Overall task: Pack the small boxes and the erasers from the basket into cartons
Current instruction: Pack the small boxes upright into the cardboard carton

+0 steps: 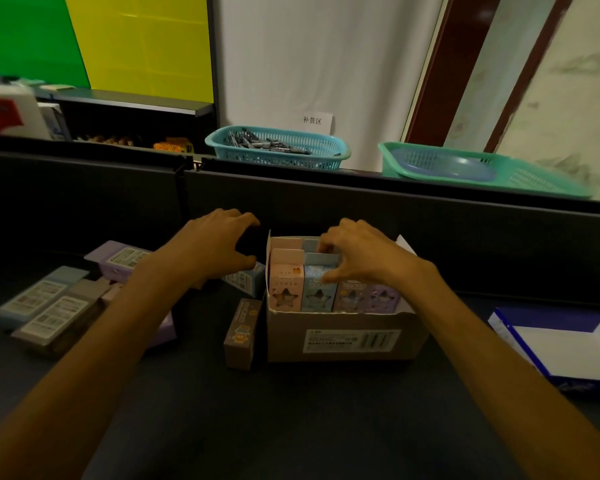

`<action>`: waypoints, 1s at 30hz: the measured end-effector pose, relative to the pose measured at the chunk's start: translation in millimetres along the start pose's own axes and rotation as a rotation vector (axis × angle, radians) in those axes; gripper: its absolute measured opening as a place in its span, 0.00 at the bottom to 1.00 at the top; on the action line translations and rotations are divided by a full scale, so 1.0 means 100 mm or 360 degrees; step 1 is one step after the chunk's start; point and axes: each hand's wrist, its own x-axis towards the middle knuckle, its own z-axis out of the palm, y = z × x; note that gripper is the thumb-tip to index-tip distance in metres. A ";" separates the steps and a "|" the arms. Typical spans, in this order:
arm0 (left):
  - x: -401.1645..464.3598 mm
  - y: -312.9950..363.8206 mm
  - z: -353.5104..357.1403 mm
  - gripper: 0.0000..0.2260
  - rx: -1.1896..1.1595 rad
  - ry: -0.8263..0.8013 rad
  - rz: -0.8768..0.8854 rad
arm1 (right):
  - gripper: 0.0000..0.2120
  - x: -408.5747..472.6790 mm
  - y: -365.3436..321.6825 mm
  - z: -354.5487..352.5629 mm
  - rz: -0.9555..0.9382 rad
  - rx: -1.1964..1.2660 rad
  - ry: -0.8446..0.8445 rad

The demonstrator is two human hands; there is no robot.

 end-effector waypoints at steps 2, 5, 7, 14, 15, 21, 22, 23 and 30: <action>0.00 0.00 0.01 0.30 0.0000 0.0002 0.0000 | 0.24 -0.06 0.04 -0.07 -0.0007 0.0060 0.0020; 0.00 0.00 0.03 0.30 -0.0012 0.0004 0.0014 | 0.26 -0.18 0.17 -0.13 0.0040 0.0028 -0.0016; 0.01 0.00 0.04 0.30 -0.0026 -0.0004 0.0015 | 0.29 -0.22 0.22 -0.10 0.0061 -0.0097 -0.0109; 0.03 0.07 0.08 0.31 -0.0033 -0.0021 0.0000 | 0.34 -0.27 0.28 -0.02 0.0088 -0.0183 -0.0146; 0.03 0.07 0.08 0.31 -0.0035 -0.0023 0.0000 | 0.34 -0.29 0.30 -0.04 0.0093 -0.0189 -0.0149; 0.01 0.10 0.11 0.31 -0.0029 -0.0032 -0.0022 | 0.34 -0.40 0.40 -0.05 0.0169 -0.0211 -0.0201; 0.01 0.10 0.11 0.30 -0.0028 -0.0037 -0.0026 | 0.34 -0.40 0.40 -0.04 0.0173 -0.0189 -0.0197; 0.00 0.11 0.11 0.30 -0.0026 -0.0038 -0.0029 | 0.34 -0.40 0.40 -0.04 0.0178 -0.0172 -0.0192; -0.09 0.16 0.08 0.31 0.0010 -0.0049 -0.0090 | 0.29 -0.47 0.33 -0.11 0.0231 -0.0065 -0.0149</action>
